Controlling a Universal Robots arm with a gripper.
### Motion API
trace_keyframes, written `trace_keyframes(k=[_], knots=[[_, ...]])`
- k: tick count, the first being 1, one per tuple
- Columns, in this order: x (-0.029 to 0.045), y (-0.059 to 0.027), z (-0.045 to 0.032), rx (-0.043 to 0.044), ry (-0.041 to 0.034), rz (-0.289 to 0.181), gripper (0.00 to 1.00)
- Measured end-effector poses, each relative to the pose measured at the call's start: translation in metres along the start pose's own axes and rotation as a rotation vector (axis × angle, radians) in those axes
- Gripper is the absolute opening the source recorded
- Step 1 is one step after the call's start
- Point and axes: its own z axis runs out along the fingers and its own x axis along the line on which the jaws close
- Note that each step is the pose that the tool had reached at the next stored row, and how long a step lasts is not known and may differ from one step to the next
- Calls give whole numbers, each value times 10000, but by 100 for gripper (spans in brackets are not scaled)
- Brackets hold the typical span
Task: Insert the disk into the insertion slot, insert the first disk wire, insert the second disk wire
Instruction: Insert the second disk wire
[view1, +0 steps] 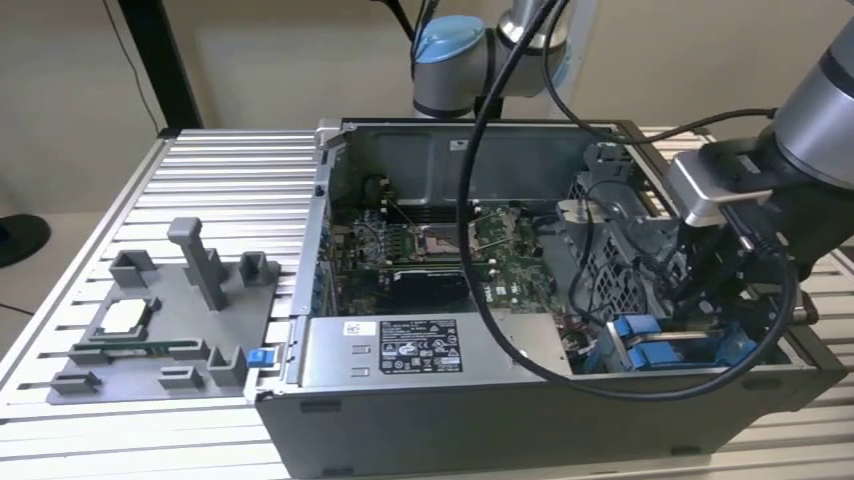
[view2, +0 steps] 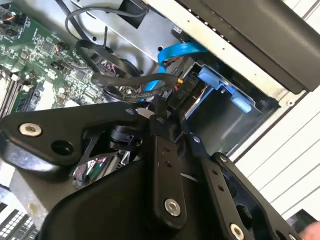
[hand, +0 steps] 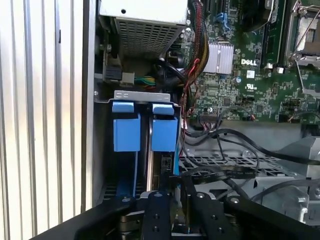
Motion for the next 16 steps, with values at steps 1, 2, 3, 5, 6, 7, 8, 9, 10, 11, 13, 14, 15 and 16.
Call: trace_keyframes(k=[1, 2, 3, 5, 6, 7, 8, 9, 10, 11, 13, 14, 15, 16], knots=[[-6, -2, -45, -2, 1, 0, 100], [-11, -4, -76, -3, 4, 0, 100], [-11, -4, -81, -2, 0, 1, 100], [-12, -4, -80, -3, -2, 1, 100], [-12, -4, -86, -3, 2, 1, 100], [-16, -5, -109, -3, 6, 1, 100], [-21, -7, -141, -3, 3, 1, 100], [-27, -10, -189, -5, 1, 1, 100], [-33, -12, -232, -6, 2, 1, 100], [-40, -15, -279, -6, 2, 1, 100], [-42, -20, -342, -7, 1, -1, 100], [-36, -27, -348, -8, 8, -2, 100], [-27, -34, -352, -8, 26, -2, 100], [-17, -39, -353, -8, 45, -1, 100]])
